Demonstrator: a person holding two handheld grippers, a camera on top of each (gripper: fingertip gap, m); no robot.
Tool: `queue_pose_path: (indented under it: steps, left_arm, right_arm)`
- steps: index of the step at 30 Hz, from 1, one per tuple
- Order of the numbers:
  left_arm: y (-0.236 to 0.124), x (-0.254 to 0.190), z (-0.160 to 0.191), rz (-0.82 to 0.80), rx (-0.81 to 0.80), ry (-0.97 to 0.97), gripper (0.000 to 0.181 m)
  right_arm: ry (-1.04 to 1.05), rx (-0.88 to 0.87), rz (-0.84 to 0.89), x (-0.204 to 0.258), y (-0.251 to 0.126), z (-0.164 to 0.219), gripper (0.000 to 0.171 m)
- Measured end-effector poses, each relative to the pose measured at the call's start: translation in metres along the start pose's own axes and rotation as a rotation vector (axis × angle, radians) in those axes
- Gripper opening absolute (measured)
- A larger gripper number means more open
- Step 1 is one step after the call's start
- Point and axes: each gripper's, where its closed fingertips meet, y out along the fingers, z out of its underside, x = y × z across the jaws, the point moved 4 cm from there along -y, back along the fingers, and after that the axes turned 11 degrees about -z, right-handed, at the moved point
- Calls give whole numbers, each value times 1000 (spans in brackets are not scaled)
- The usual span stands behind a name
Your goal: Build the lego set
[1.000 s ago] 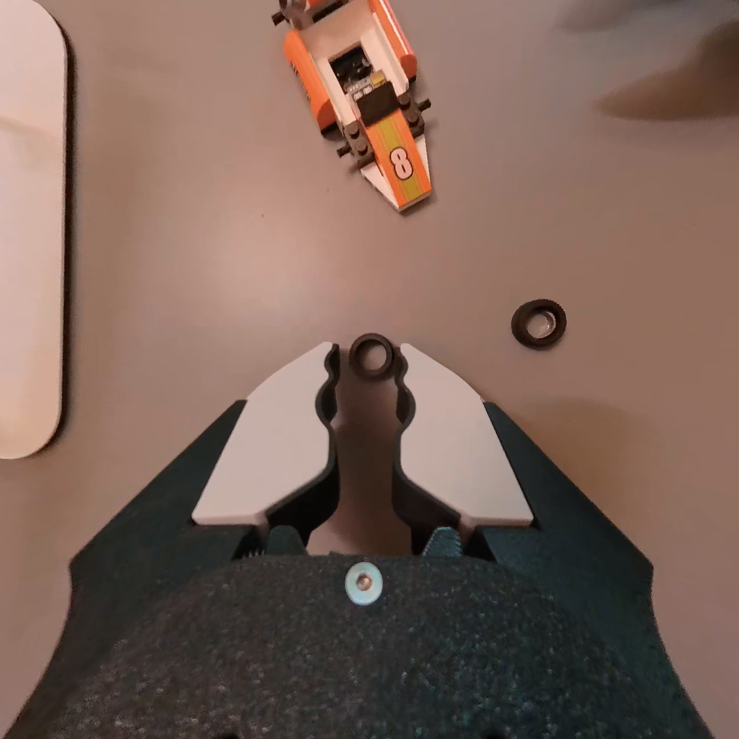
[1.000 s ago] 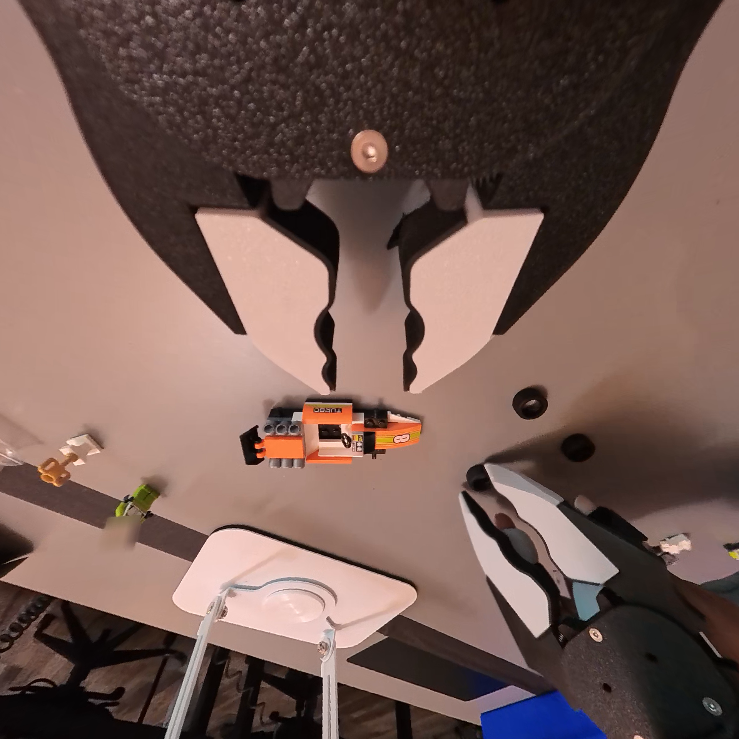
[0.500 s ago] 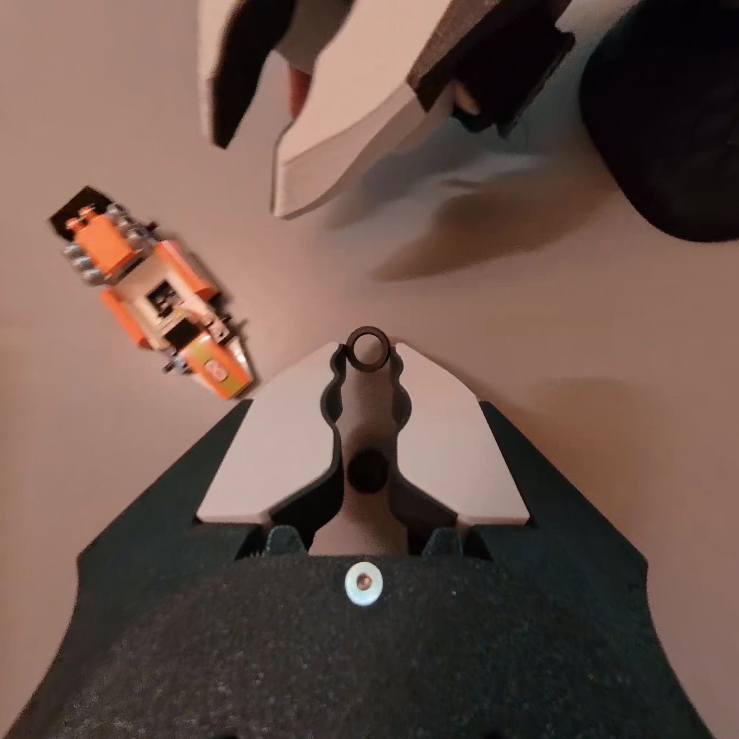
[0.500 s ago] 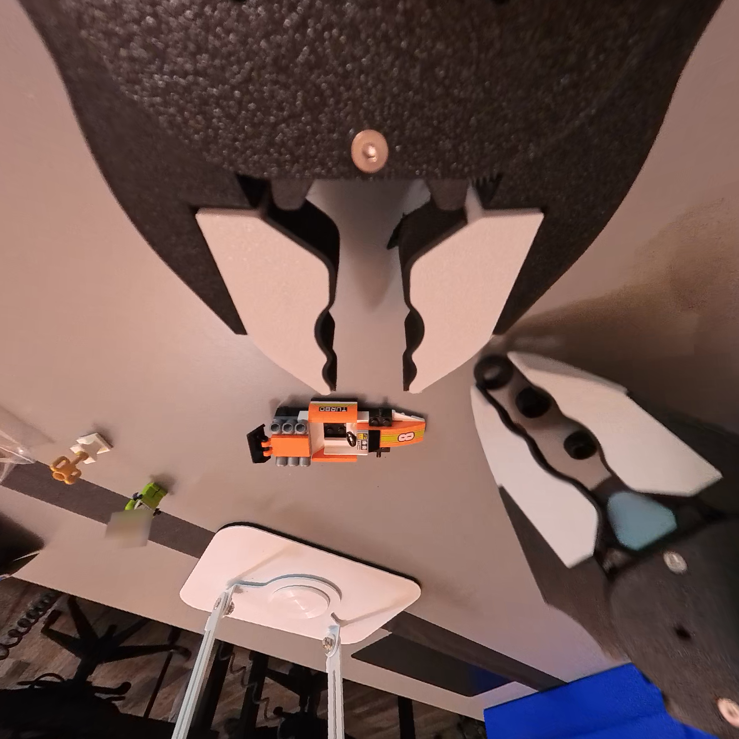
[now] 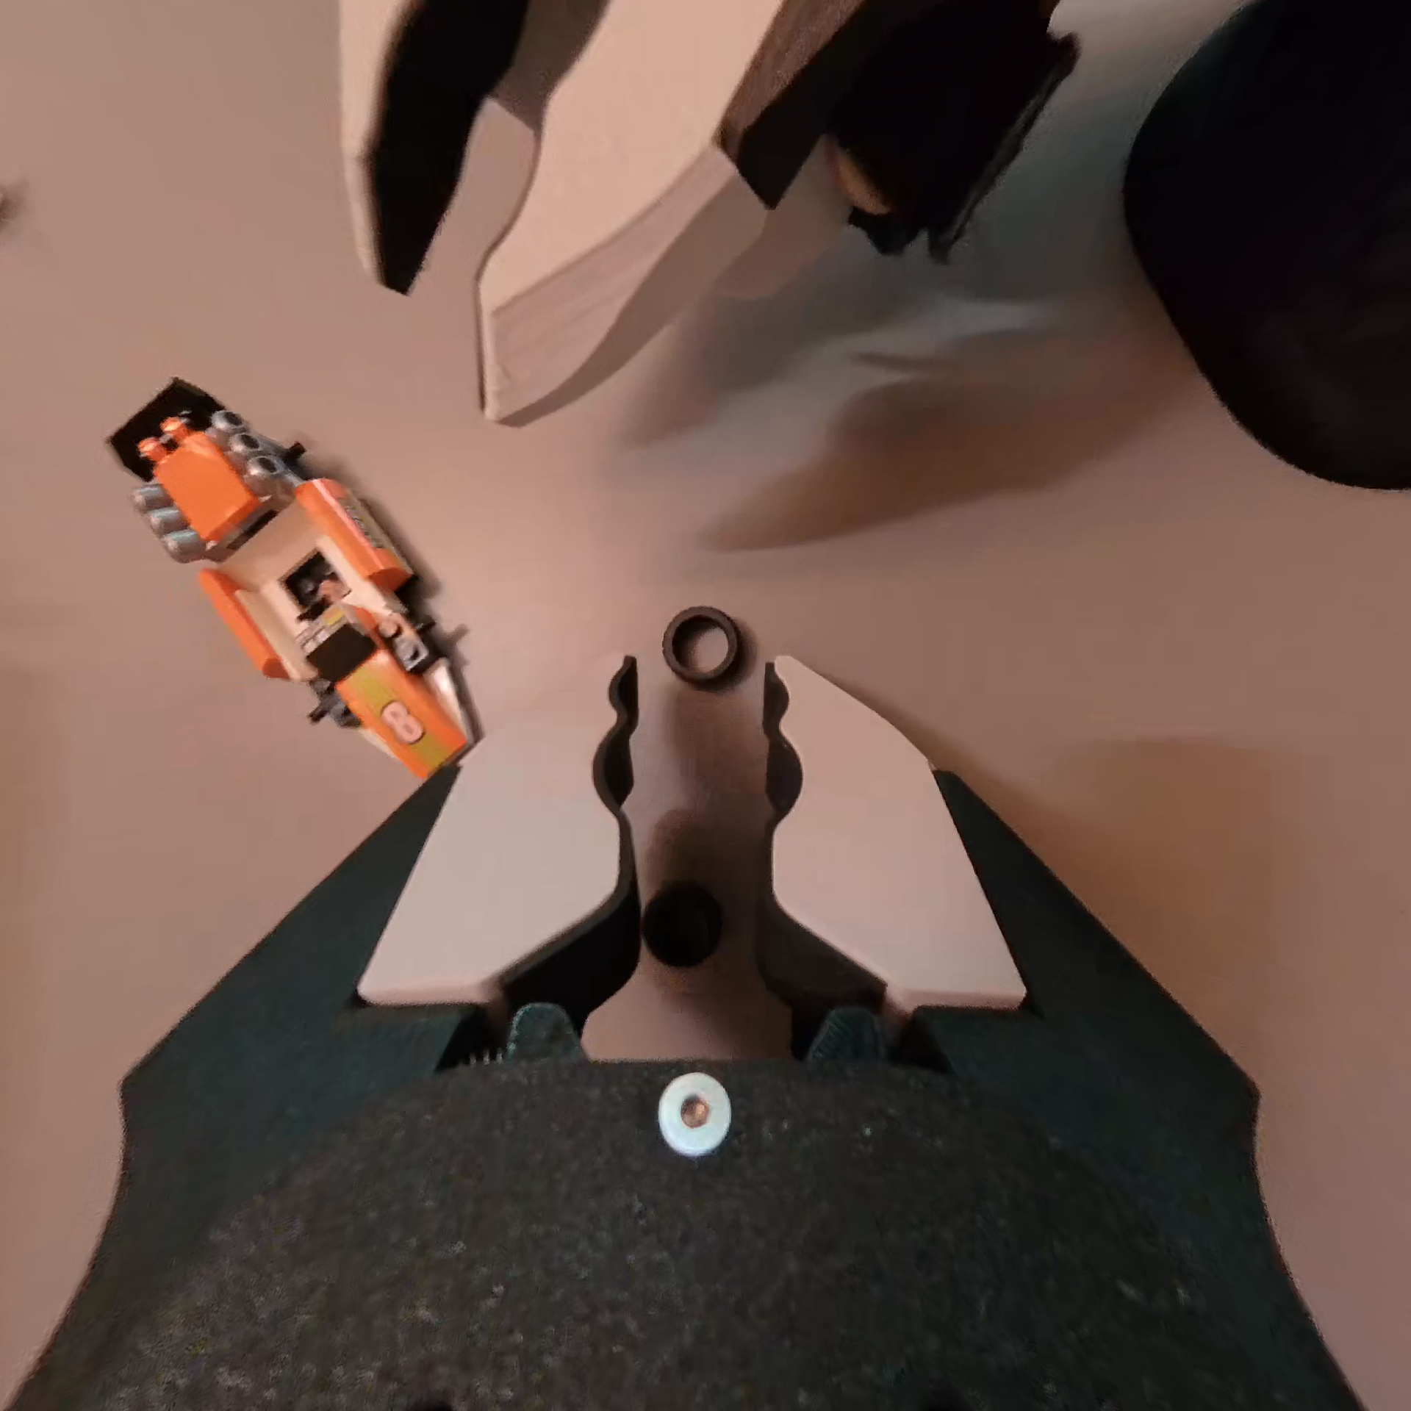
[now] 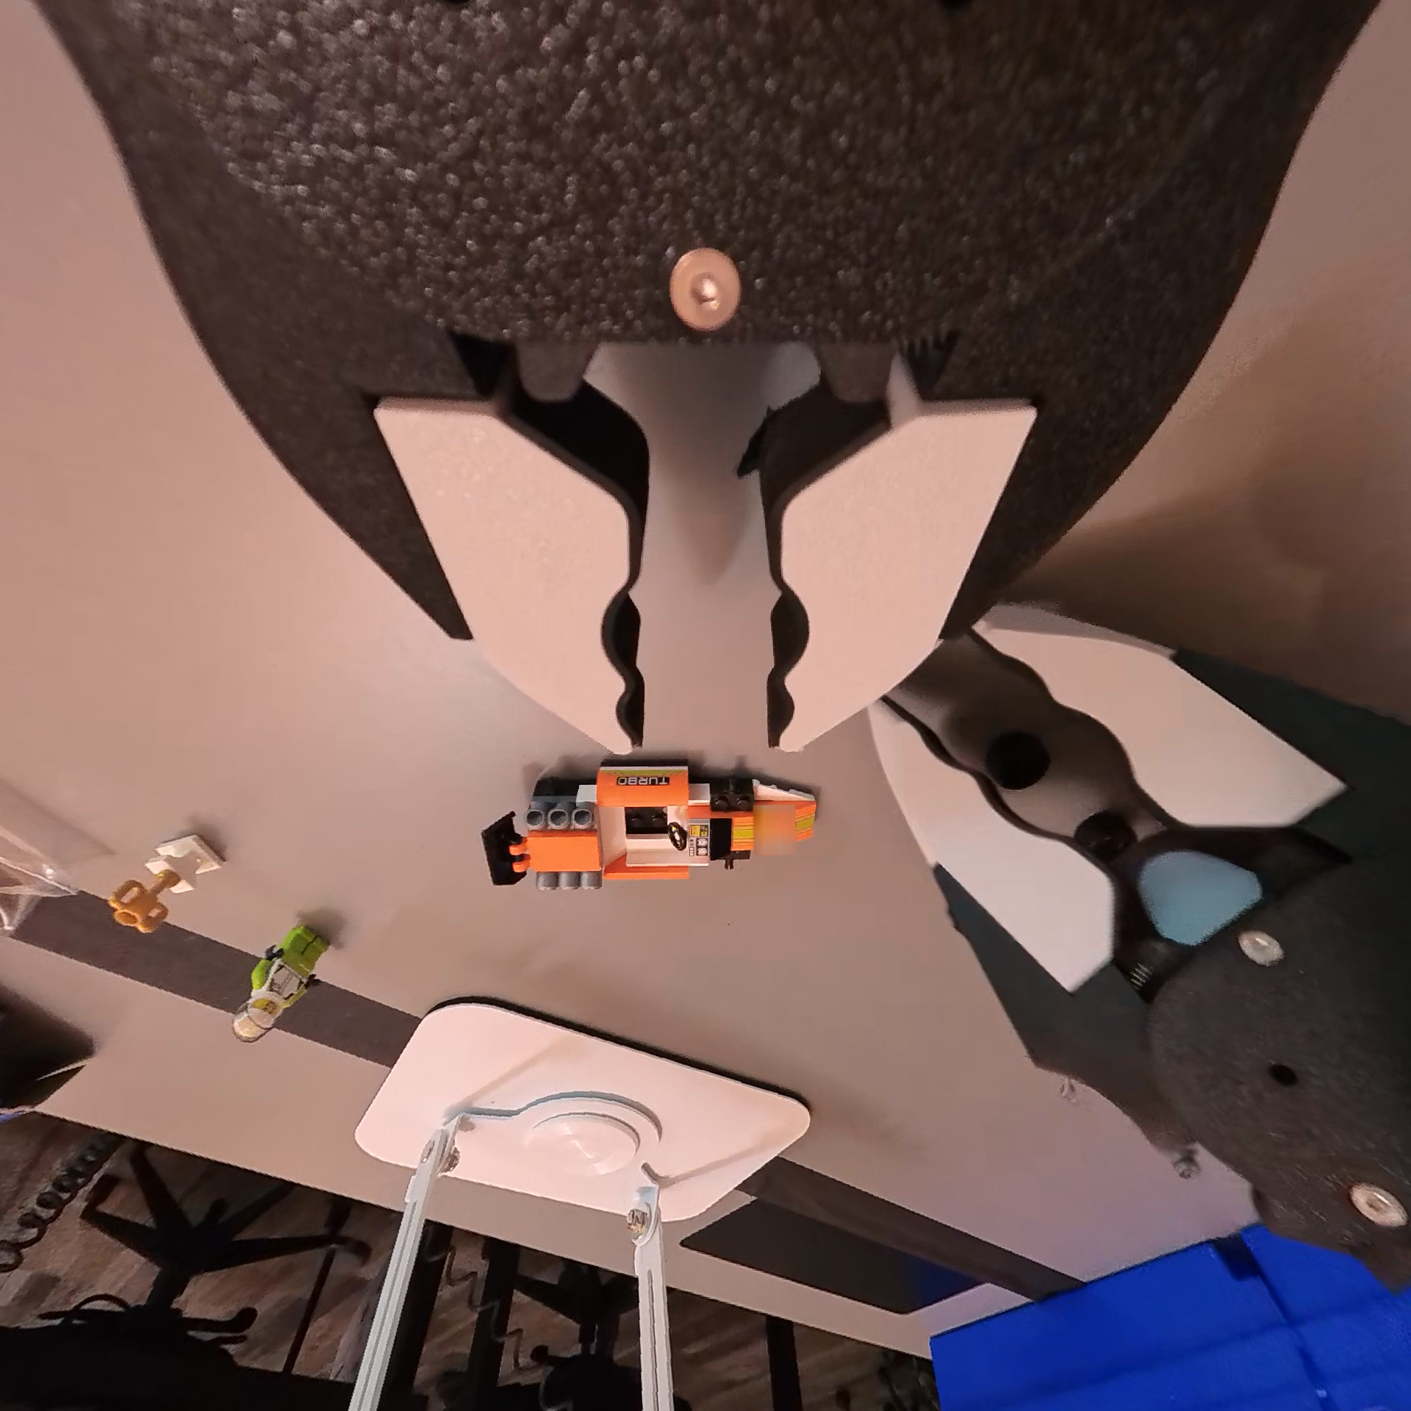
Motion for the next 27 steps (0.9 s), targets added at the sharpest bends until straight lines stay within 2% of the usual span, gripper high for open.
queue_pose_path:
  steps: [3,5,7,10,13,15,17,27]
  left_arm:
    - [-31,13,10,-78,-47,-68,31]
    - [-60,34,32,-166,-65,-165,31]
    - [-93,63,72,-280,-56,-269,31]
    - [-145,104,151,-453,31,-420,32]
    - [-182,123,220,-541,112,-572,33]
    - [-191,125,252,-552,149,-643,34]
    - [-189,123,270,-536,158,-694,35]
    - [-177,131,294,-558,269,-730,31]
  right_arm:
    - [0,2,0,0,0,0,31]
    - [2,-4,-4,1,-1,-1,31]
    - [3,-7,-7,2,-1,-2,31]
    - [8,-5,-12,2,0,-1,31]
    - [6,0,-16,4,1,-1,31]
    - [3,5,-17,5,3,-1,31]
    - [4,11,-19,5,4,0,31]
    - [21,22,-12,4,6,4,31]
